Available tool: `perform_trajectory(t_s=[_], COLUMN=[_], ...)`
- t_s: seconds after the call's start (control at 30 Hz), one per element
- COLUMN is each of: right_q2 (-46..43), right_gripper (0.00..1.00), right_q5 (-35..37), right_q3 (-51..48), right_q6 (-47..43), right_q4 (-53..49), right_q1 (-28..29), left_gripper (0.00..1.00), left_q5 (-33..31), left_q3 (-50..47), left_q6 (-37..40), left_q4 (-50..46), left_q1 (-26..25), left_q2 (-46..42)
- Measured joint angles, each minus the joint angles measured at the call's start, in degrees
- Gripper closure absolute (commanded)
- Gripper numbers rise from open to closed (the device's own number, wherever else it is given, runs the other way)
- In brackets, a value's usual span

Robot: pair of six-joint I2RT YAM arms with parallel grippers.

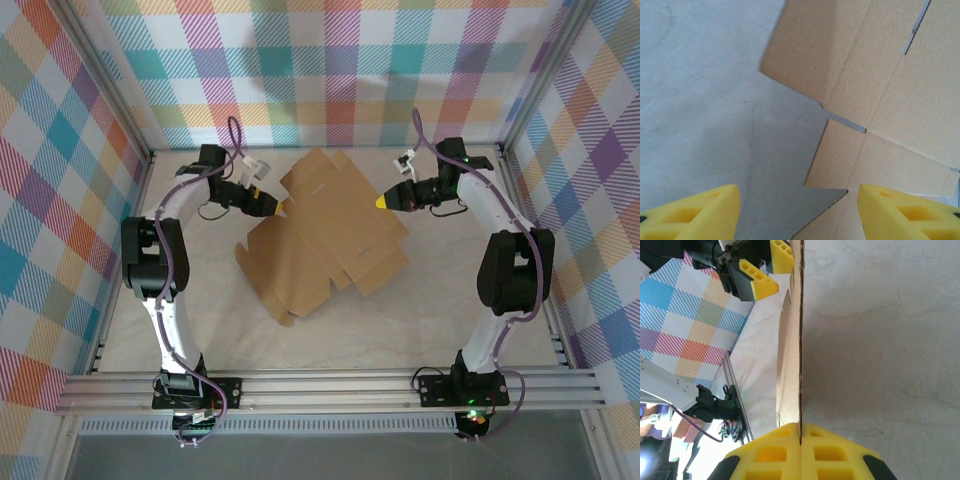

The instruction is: Fold the paper box

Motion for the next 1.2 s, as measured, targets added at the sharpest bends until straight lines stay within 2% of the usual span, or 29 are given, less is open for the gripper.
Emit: perform_trajectory(t_s=[0.37, 0.5, 0.63, 0.7, 0.97, 1.2], right_q2=[0.0, 0.0, -0.1, -0.1, -0.1, 0.0], right_gripper=[1.00, 1.00, 1.00, 1.00, 1.00, 1.00], right_q5=[-0.1, -0.1, 0.1, 0.3, 1.3, 2.6], right_q3=[0.2, 0.2, 0.2, 0.2, 0.2, 1.0], right_q6=[0.0, 0.0, 0.0, 0.2, 0.9, 1.9], right_q4=[0.0, 0.0, -0.3, -0.4, -0.4, -2.0], right_q1=[0.0, 0.0, 0.0, 0.0, 0.0, 0.1], left_gripper=[0.56, 0.69, 0.76, 0.82, 0.90, 0.99], left_q5=[4.2, 5.6, 6.9, 7.1, 8.2, 5.6], left_q3=[4.2, 5.7, 6.6, 7.0, 6.2, -1.1], left_q6=[0.9, 2.0, 3.6, 4.9, 6.7, 6.2], left_q4=[-1.9, -3.3, -6.1, -7.7, -8.7, -2.3], left_q1=[-1.4, -2.0, -2.3, -2.3, -2.5, -3.8], left_q2=[3.5, 4.8, 5.6, 5.8, 5.5, 1.4])
